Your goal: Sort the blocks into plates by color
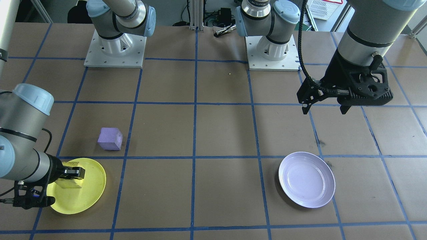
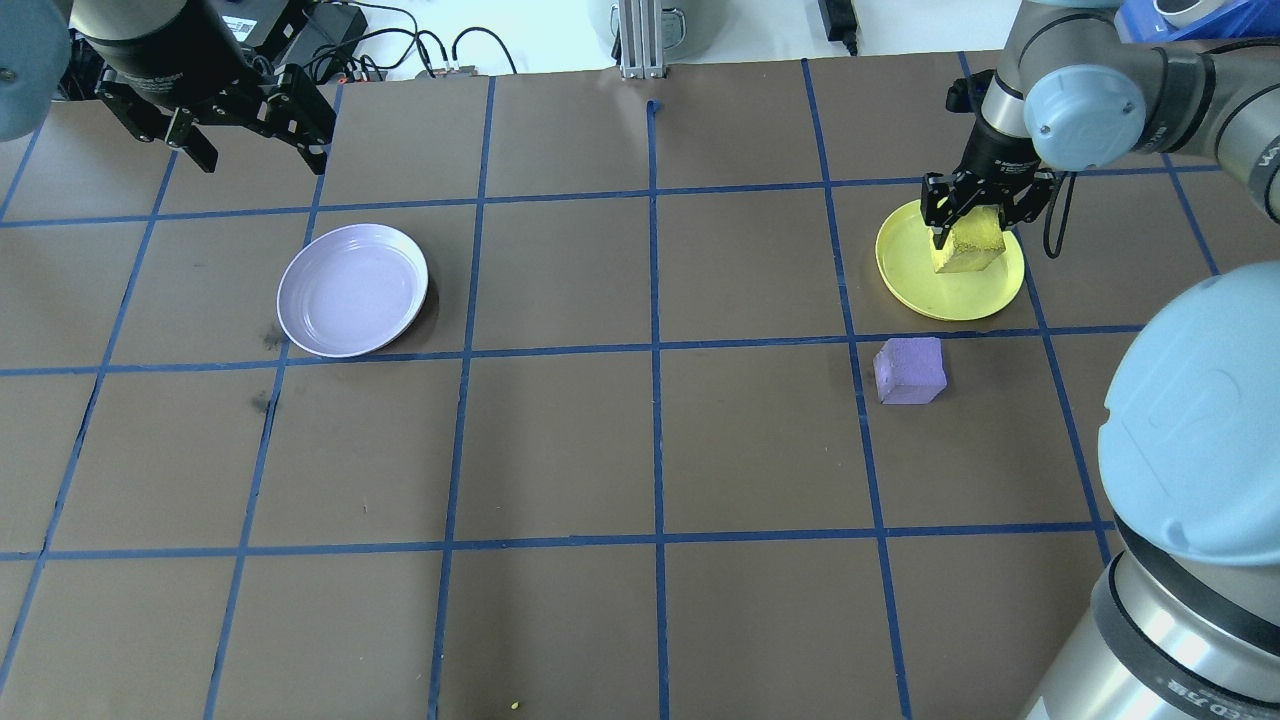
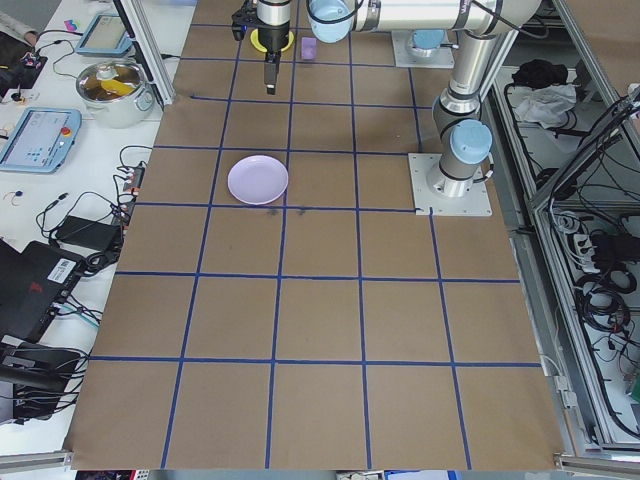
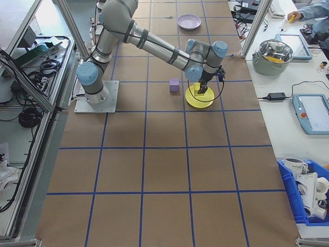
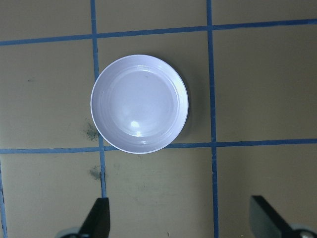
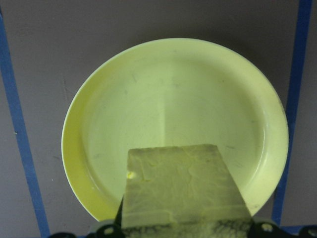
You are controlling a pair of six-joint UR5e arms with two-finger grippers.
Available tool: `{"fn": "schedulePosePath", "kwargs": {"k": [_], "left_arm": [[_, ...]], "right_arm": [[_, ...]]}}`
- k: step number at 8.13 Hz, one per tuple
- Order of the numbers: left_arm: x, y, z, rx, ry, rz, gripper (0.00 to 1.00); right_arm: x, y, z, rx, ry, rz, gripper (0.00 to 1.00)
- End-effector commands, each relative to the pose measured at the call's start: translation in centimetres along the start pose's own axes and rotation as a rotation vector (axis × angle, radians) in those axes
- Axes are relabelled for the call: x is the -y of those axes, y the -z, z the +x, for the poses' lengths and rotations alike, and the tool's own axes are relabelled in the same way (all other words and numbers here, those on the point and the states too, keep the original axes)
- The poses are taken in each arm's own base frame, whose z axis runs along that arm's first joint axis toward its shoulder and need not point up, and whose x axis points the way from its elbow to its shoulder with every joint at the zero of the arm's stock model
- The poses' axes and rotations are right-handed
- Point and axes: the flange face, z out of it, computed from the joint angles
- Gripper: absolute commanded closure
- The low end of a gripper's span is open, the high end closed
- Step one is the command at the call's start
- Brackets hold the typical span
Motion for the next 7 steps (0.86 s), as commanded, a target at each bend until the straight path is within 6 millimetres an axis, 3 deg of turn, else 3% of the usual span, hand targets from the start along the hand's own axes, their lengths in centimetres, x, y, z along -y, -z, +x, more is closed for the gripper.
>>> {"fn": "schedulePosePath", "kwargs": {"k": [1, 3, 6, 7], "left_arm": [[-0.1, 0.1, 0.0, 0.002, -0.001, 0.002, 0.0], [0.0, 0.1, 0.0, 0.0, 0.001, 0.002, 0.0], [0.0, 0.0, 0.0, 0.0, 0.001, 0.001, 0.0], [0.0, 0.0, 0.1, 0.0, 0.001, 0.001, 0.0]], "right_arm": [[1.1, -1.6, -0.2, -0.003, 0.005, -0.003, 0.0], [0.8, -1.2, -0.3, 0.008, 0.005, -0.006, 0.0], [-2.4, 1.8, -4.3, 0.014, 0.015, -0.085, 0.0], [-3.9, 1.9, -5.5, 0.017, 0.027, -0.103, 0.0]]}}
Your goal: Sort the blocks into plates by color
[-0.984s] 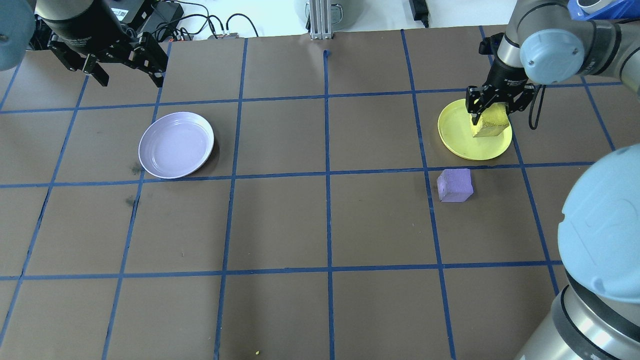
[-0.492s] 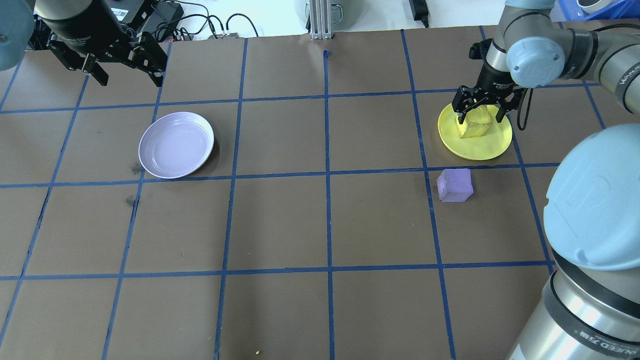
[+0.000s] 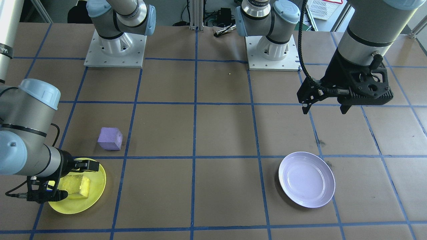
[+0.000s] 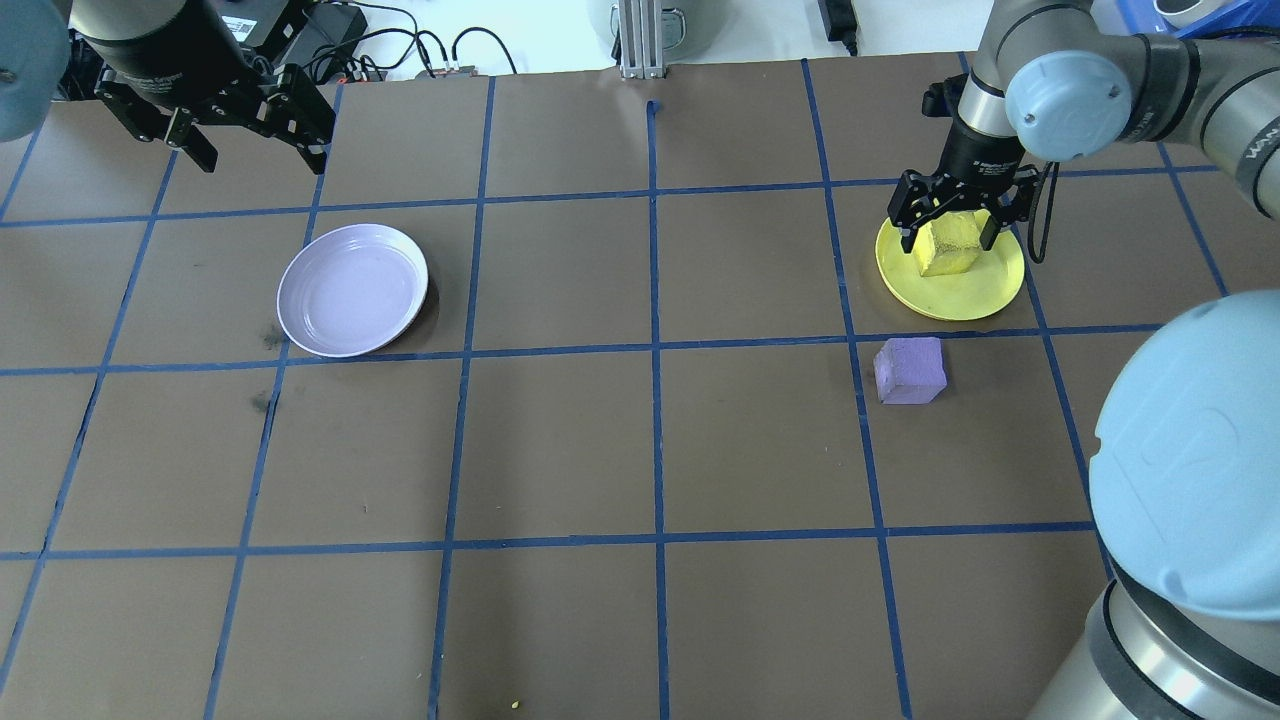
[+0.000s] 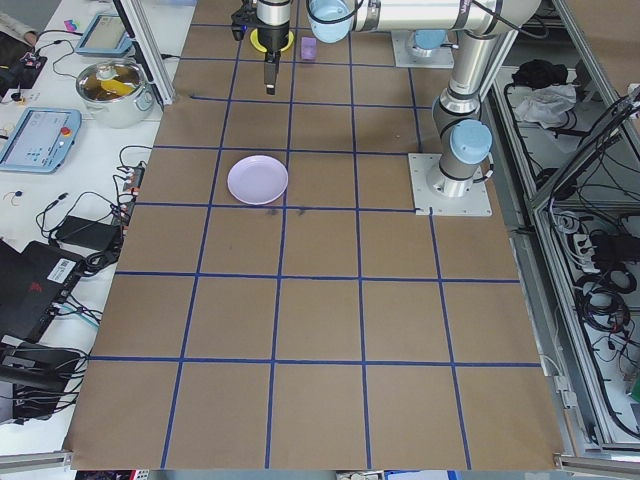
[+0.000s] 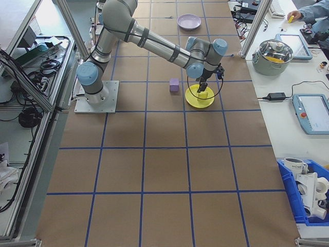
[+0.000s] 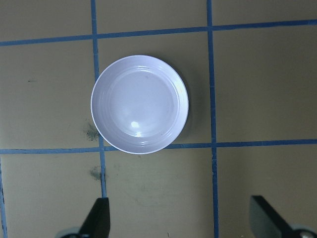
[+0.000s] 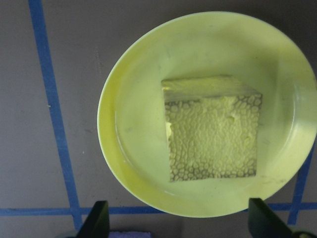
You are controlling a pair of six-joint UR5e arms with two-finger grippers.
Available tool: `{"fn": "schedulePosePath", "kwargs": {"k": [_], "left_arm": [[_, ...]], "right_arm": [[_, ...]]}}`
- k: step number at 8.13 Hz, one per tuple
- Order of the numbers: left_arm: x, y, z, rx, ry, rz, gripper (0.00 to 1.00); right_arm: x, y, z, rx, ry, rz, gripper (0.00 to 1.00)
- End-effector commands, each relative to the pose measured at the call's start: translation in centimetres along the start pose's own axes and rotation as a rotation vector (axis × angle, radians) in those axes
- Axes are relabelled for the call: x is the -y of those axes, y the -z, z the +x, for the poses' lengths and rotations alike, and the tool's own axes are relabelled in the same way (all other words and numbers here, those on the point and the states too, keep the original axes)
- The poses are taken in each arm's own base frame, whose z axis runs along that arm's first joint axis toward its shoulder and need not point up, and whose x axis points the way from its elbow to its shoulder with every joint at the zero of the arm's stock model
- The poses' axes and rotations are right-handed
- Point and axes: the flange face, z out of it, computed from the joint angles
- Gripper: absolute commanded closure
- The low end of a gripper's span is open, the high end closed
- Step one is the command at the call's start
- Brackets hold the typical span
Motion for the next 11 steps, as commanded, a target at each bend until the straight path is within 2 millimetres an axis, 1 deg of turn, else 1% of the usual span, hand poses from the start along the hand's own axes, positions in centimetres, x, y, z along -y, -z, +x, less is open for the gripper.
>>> {"fn": "schedulePosePath", "kwargs": {"k": [1, 2, 4, 5, 6, 7, 8, 9, 10, 11], "left_arm": [[0.0, 0.0, 0.0, 0.0, 0.0, -0.001, 0.0], [0.0, 0.0, 0.1, 0.0, -0.002, 0.0, 0.0], [0.1, -0.2, 0.1, -0.002, 0.0, -0.003, 0.0], [0.1, -0.2, 0.1, -0.002, 0.0, -0.003, 0.0], [0.3, -0.4, 0.1, -0.004, 0.0, -0.005, 0.0], [0.3, -0.3, 0.1, -0.002, -0.001, 0.001, 0.0], [0.2, -0.2, 0.1, -0.001, -0.001, 0.003, 0.0], [0.1, 0.0, 0.1, -0.001, -0.001, 0.006, 0.0], [0.2, -0.1, 0.1, -0.001, -0.001, 0.004, 0.0], [0.2, -0.1, 0.0, -0.001, 0.0, 0.004, 0.0]], "right_arm": [[-4.4, -1.0, -2.8, 0.02, 0.01, -0.075, 0.0], [-5.8, -2.4, -3.0, 0.021, 0.011, -0.081, 0.0], [-8.2, -7.1, -3.4, 0.024, 0.012, -0.129, 0.0], [-9.3, -9.0, -3.5, 0.027, 0.012, -0.155, 0.0], [-9.7, -9.8, -3.6, 0.027, 0.012, -0.156, 0.0], [-9.6, -9.8, -3.6, 0.026, 0.012, -0.146, 0.05], [-9.2, -9.3, -3.5, 0.024, 0.012, -0.129, 0.39], [-9.1, -9.0, -3.5, 0.025, 0.008, -0.124, 0.46], [-9.2, -8.9, -3.6, 0.025, 0.005, -0.123, 0.49], [-9.5, -7.8, -4.9, 0.044, -0.003, -0.098, 0.48]]}}
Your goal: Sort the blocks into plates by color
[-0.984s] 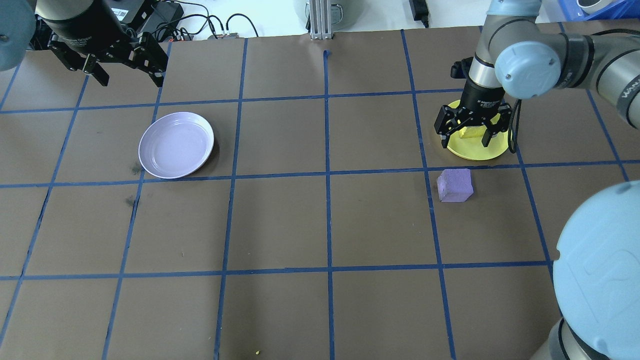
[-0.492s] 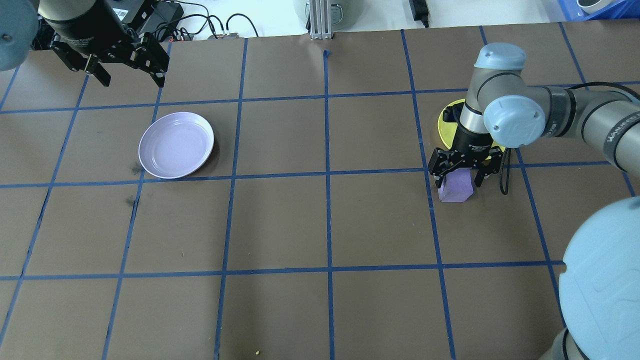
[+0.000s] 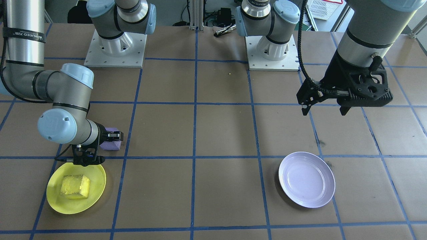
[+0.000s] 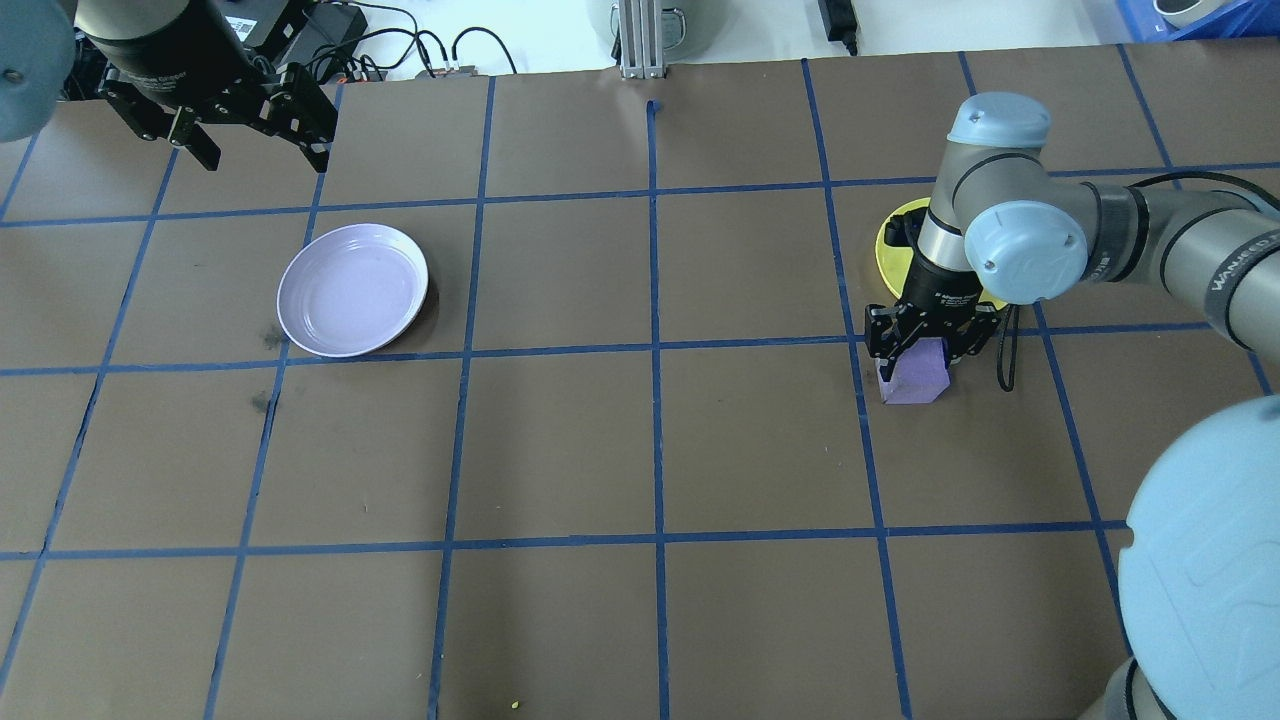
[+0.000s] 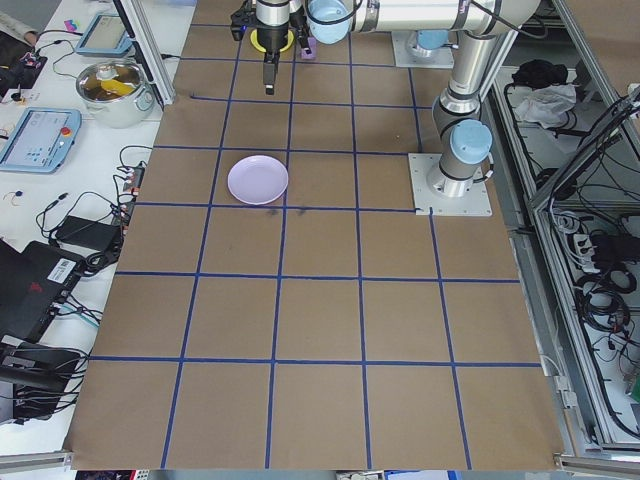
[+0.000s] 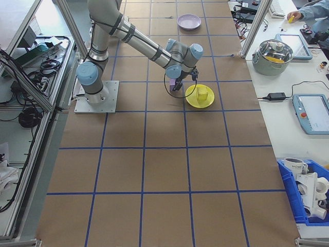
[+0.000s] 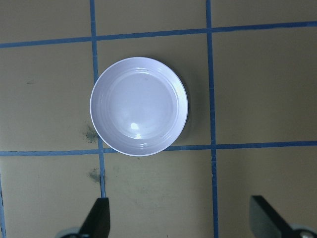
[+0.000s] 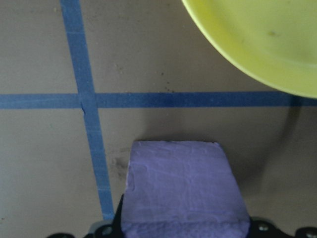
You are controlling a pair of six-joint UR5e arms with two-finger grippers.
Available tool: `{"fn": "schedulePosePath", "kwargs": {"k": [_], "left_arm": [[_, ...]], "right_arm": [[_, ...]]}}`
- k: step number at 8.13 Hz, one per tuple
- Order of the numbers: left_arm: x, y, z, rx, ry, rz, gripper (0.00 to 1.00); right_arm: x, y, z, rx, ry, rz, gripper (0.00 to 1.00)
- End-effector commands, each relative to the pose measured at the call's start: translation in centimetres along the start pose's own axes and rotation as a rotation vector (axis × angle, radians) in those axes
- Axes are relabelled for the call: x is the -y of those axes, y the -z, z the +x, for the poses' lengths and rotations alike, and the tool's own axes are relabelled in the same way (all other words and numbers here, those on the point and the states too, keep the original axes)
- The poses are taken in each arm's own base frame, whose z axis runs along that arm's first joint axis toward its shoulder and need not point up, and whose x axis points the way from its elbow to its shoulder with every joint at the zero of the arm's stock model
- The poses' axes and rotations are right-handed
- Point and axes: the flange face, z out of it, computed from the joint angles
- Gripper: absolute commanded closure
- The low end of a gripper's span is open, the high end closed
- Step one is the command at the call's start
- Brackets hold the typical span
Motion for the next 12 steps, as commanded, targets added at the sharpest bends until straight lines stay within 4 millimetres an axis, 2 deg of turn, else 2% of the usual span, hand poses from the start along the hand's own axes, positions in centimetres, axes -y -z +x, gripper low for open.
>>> {"fn": "schedulePosePath", "kwargs": {"k": [1, 2, 4, 5, 6, 7, 8, 9, 10, 12], "left_arm": [[0.0, 0.0, -0.1, 0.0, 0.001, 0.0, 0.0], [0.0, 0.1, -0.1, 0.0, 0.002, 0.002, 0.0], [0.0, -0.1, 0.0, 0.001, 0.0, -0.001, 0.0], [0.0, -0.1, -0.1, 0.002, 0.001, -0.001, 0.0], [0.0, -0.2, -0.1, 0.003, 0.001, -0.003, 0.0], [-0.2, 0.2, -0.1, 0.007, 0.002, 0.001, 0.0], [-0.3, -0.3, -0.1, 0.002, 0.0, -0.024, 0.0], [-0.2, -1.1, -0.1, -0.002, 0.0, -0.052, 0.0], [0.1, -1.6, 0.0, -0.006, -0.002, -0.057, 0.0], [0.7, -2.6, 0.1, -0.013, -0.003, -0.067, 0.0]], "right_arm": [[-1.1, 1.9, -3.9, 0.047, -0.024, 0.045, 0.47], [-2.0, 2.2, -7.8, 0.069, -0.035, 0.057, 0.46], [-3.6, 3.9, -18.1, 0.038, 0.034, 0.113, 0.46], [-5.0, 4.2, -23.1, 0.042, -0.013, 0.129, 0.46], [-6.3, 3.8, -27.8, 0.075, -0.008, 0.126, 0.46], [-6.9, 3.3, -31.6, 0.091, -0.004, 0.144, 0.45], [-7.0, 2.4, -35.2, 0.101, -0.017, 0.168, 0.43], [-7.0, 1.2, -37.9, 0.095, -0.02, 0.161, 0.43], [-7.1, 0.2, -38.9, 0.088, -0.018, 0.151, 0.4], [-7.1, 0.8, -39.0, 0.081, -0.031, 0.181, 0.0]]}}
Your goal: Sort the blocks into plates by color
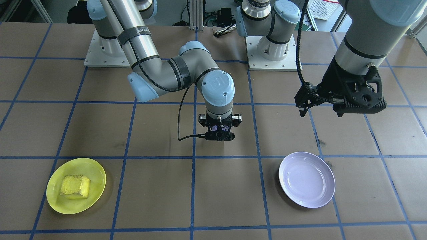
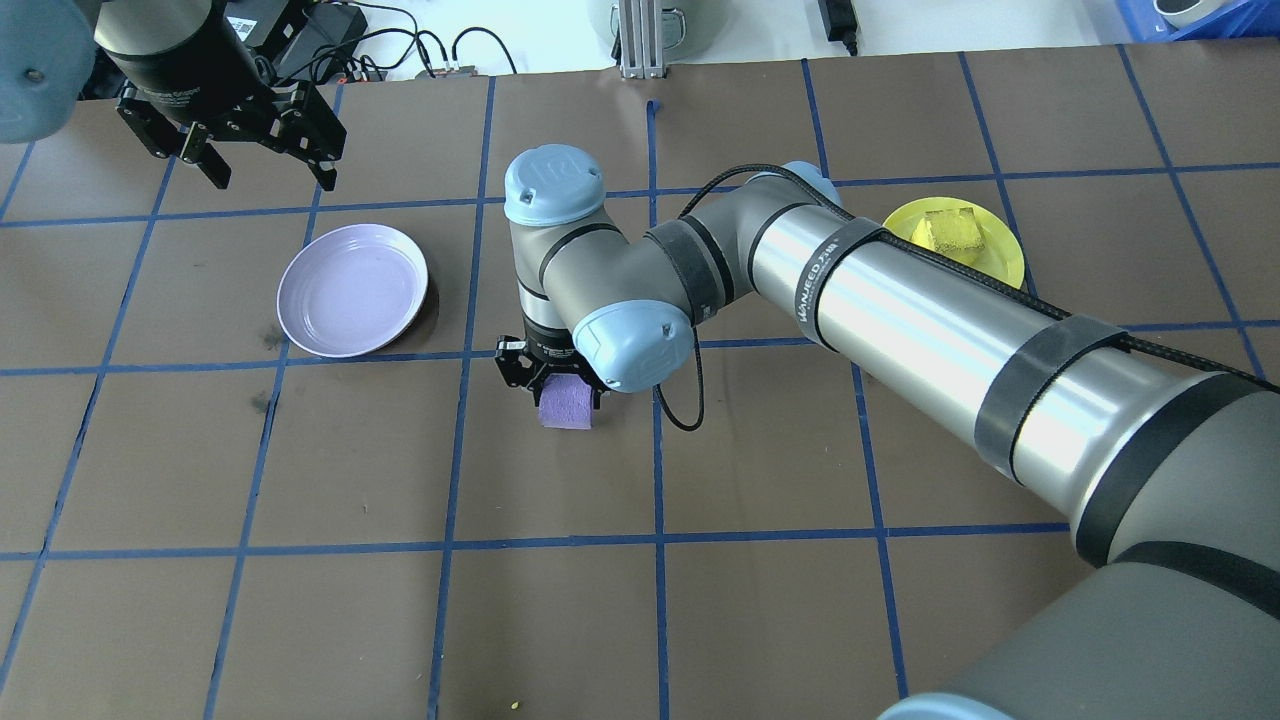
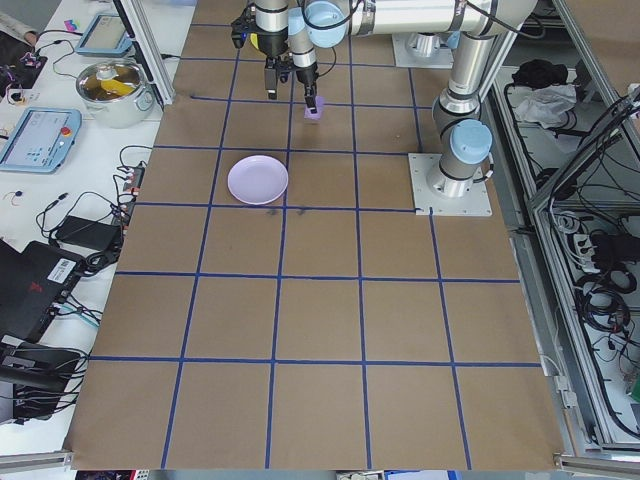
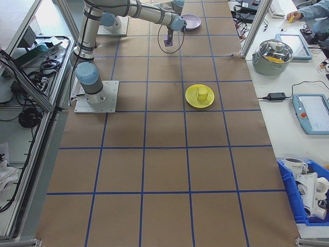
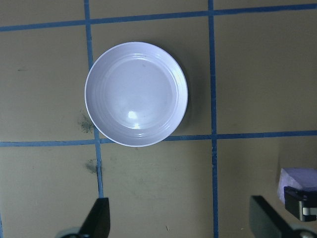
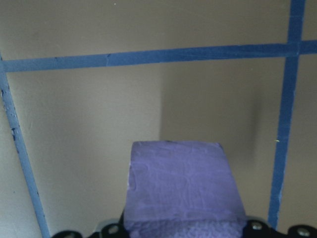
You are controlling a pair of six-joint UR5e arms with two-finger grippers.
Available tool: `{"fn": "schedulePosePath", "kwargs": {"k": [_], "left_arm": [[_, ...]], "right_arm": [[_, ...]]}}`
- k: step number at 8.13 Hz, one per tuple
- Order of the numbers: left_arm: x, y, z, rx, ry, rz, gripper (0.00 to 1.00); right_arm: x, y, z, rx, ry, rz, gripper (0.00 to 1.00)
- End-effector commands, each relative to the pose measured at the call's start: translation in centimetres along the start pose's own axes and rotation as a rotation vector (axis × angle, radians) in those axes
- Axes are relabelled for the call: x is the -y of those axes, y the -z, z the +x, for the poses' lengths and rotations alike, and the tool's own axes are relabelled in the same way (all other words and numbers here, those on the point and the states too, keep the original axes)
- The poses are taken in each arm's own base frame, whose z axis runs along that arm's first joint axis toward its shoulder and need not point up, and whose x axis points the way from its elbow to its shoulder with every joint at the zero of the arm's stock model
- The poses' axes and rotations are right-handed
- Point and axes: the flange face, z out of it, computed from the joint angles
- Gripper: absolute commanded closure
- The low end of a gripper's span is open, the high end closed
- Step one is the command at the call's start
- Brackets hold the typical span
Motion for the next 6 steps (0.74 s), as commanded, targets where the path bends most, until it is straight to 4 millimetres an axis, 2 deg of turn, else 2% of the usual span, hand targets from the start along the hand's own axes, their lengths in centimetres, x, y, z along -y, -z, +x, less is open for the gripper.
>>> {"fn": "schedulePosePath", "kwargs": {"k": [1, 2, 3, 4, 5, 6], "left_arm": [[0.5, -1.2, 0.4, -0.013, 0.011, -0.017, 0.0], [0.2, -2.1, 1.0, -0.021, 0.005, -0.035, 0.0], [-0.2, -3.4, 1.5, -0.033, -0.002, -0.06, 0.0], [-0.5, -4.1, 2.1, -0.074, 0.015, -0.07, 0.0], [-0.7, -4.4, 3.3, -0.074, 0.064, -0.078, 0.0], [-1.2, -4.4, 6.2, -0.076, 0.043, -0.081, 0.0]], "right_arm": [[0.5, 0.2, -0.1, -0.006, 0.005, 0.022, 0.0], [0.8, 1.7, 0.4, 0.005, 0.027, 0.041, 0.0], [0.9, 5.1, 2.1, 0.023, 0.043, 0.076, 0.0], [1.8, 8.2, 5.5, 0.026, 0.003, 0.066, 0.0], [2.3, 11.5, 9.6, -0.003, 0.037, 0.046, 0.0], [2.5, 14.6, 14.0, -0.088, 0.085, 0.048, 0.0]]}}
